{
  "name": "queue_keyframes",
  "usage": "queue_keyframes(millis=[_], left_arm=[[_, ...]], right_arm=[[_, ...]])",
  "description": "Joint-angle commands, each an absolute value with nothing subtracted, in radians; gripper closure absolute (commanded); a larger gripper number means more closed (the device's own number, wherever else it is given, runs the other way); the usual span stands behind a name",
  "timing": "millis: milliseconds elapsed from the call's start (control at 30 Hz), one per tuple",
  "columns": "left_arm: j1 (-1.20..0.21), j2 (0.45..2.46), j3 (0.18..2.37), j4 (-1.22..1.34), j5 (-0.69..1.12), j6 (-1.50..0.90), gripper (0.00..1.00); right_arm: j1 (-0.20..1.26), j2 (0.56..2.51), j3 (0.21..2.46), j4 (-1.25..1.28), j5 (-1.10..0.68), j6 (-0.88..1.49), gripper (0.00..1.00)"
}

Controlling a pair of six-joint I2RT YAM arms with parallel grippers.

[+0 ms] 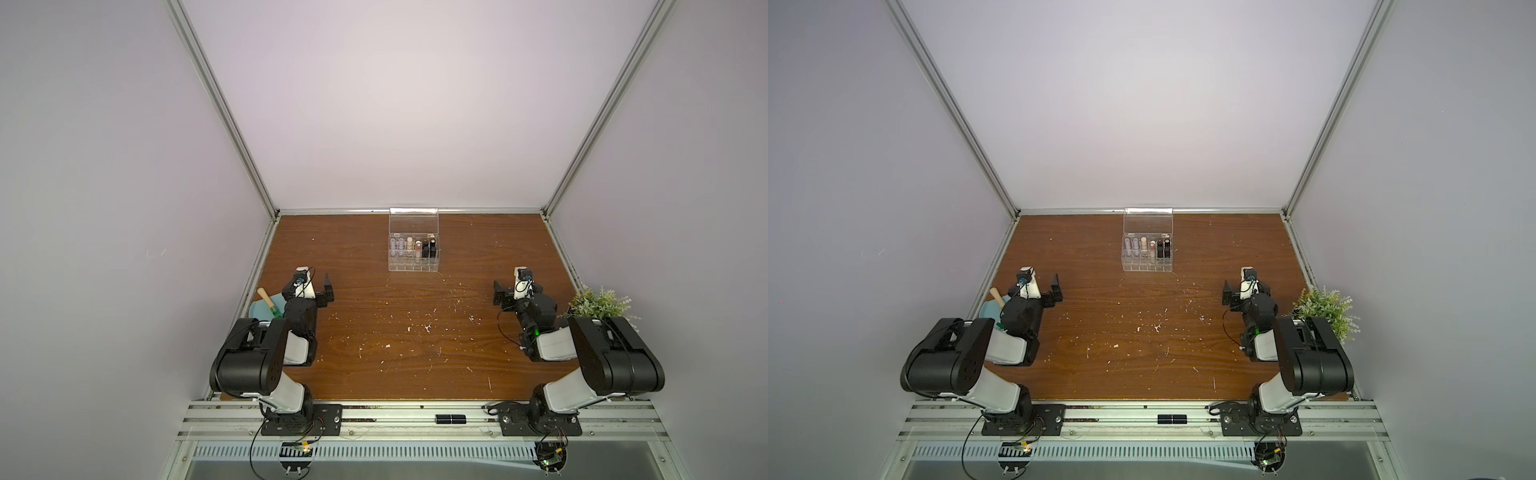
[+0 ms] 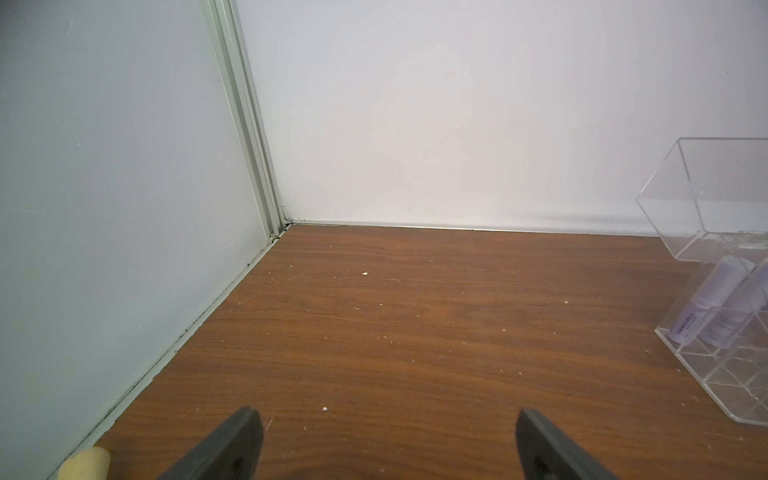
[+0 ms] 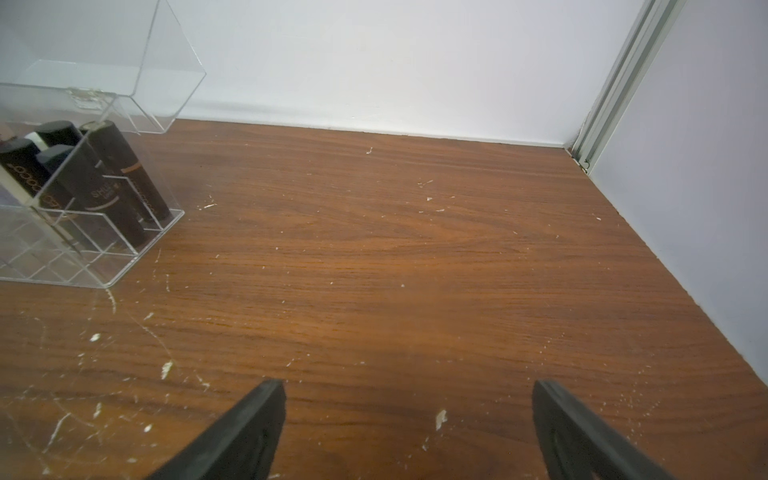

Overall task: Arrange the lipsticks in the organizer
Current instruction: Reset both arms

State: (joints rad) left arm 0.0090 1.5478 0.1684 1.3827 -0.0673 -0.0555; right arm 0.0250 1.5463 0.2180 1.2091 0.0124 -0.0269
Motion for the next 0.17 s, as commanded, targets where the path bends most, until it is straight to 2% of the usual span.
queue_keyframes(millis=[0,133], left_arm=[[0.017,1.554,0.178,1.373,-0.058,-0.049,0.01],[0.017,1.553,0.178,1.373,-0.057,-0.048,0.01]], right_arm=[[0.031,1.532,0.241,1.252,-0.004,-0.033,0.00],[0.031,1.525,0.232,1.259,-0.003,-0.033,0.00]])
